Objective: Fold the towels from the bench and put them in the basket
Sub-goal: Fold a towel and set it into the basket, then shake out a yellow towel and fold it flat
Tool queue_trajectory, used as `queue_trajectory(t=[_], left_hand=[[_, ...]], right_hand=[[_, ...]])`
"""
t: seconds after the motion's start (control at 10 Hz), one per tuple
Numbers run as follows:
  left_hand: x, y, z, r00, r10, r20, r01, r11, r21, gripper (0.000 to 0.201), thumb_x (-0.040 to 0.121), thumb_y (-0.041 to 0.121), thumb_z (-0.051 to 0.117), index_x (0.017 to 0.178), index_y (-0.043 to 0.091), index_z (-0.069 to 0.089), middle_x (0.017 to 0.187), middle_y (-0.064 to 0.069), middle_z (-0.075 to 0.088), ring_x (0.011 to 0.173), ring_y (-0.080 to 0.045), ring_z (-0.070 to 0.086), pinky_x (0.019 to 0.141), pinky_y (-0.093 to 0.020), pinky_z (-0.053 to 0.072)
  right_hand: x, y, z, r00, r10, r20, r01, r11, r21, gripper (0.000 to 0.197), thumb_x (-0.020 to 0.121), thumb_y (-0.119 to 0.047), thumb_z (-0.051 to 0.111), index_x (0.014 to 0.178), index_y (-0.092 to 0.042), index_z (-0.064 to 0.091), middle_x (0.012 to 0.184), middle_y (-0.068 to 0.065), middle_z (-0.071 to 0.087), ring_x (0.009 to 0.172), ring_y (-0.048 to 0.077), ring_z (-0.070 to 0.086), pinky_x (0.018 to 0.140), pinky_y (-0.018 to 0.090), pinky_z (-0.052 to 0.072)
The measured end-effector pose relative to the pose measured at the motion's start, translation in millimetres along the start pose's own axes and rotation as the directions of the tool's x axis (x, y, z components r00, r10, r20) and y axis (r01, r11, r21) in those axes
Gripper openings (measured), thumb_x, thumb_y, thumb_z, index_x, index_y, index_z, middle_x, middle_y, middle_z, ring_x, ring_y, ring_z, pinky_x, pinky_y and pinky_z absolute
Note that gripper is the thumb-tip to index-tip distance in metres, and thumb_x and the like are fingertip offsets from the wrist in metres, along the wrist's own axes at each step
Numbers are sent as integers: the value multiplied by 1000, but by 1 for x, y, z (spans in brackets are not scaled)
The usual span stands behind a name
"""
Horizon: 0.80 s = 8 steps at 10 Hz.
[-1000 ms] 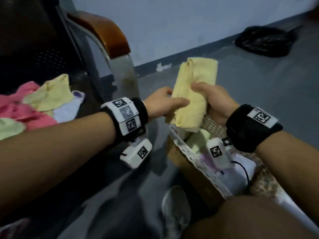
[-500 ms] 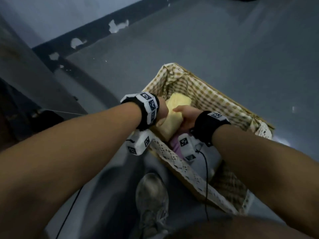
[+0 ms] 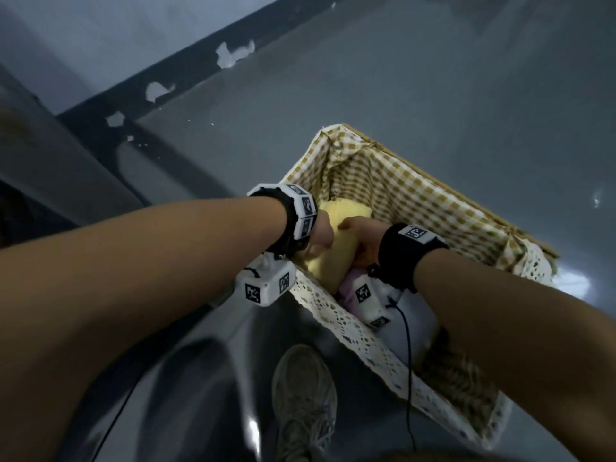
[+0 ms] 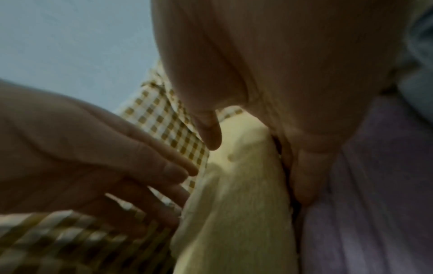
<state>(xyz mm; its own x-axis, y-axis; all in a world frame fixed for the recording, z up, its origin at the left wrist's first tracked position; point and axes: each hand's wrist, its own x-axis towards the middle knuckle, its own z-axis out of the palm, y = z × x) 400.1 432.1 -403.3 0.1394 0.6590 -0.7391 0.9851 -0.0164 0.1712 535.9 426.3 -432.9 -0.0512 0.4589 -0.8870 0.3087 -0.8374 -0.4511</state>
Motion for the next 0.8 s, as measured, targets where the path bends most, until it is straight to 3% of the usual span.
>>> queue_trajectory(t=[0.1,0.2,0.3,0.4,0.5,0.6,0.7,0.8], left_hand=[[-37,15,-8,995,-33,-99,34,999,13,32,96,35,59,116,11,66,98,-1,66,90,-21,57,78,-31,45],[-73,14,-28,960,68,-270,-87,994,-58,37,96,35,60,118,7,67,106,-7,68,89,-21,57,81,-36,48],[-135,0,-54,914,114,-390,-162,982,-93,25,94,27,60,105,7,70,99,-9,68,86,-23,59,74,-32,45],[-204,-33,-71,862,106,-496,-202,969,-144,21,90,22,61,103,10,73,97,-9,74,89,-25,66,73,-30,47],[-270,-83,-70,794,50,-606,-218,954,-207,20,91,25,61,102,13,72,94,-4,76,89,-22,68,79,-33,51],[-328,-140,-51,726,-51,-685,-191,943,-273,21,90,29,63,106,17,71,91,2,72,85,-18,64,73,-28,46],[-371,-200,-18,678,-174,-714,-122,931,-343,23,90,34,65,108,21,67,101,3,69,92,-17,62,77,-26,43],[-406,-252,20,650,-276,-708,-72,905,-419,23,91,35,65,111,24,66,109,1,70,101,-18,63,88,-30,48]], right_hand=[[-32,-13,-4,993,-102,-60,90,980,-176,36,91,-37,59,117,-13,53,108,14,60,97,34,61,89,47,52],[-82,-37,6,946,-306,-105,239,879,-412,24,93,-34,56,91,-10,58,81,9,57,77,30,59,80,44,53],[-137,-60,34,891,-454,0,405,795,-452,22,96,-21,48,92,-6,63,91,13,71,73,26,68,66,34,54],[-190,-79,71,811,-573,118,550,676,-490,25,96,-15,48,81,-7,67,78,9,73,64,21,70,60,29,50],[-236,-95,119,728,-632,267,661,541,-520,27,98,-27,52,84,-10,68,86,6,74,76,21,72,69,29,53],[-265,-102,185,652,-624,430,738,395,-547,26,98,-27,51,98,-8,68,89,6,73,78,20,72,71,29,55],[-284,-101,257,596,-606,526,786,306,-538,19,94,-21,56,87,-7,67,72,6,69,61,16,67,65,29,54],[-294,-94,320,554,-585,593,811,219,-542,23,86,-26,62,67,-13,64,64,5,64,57,19,57,59,30,44]])
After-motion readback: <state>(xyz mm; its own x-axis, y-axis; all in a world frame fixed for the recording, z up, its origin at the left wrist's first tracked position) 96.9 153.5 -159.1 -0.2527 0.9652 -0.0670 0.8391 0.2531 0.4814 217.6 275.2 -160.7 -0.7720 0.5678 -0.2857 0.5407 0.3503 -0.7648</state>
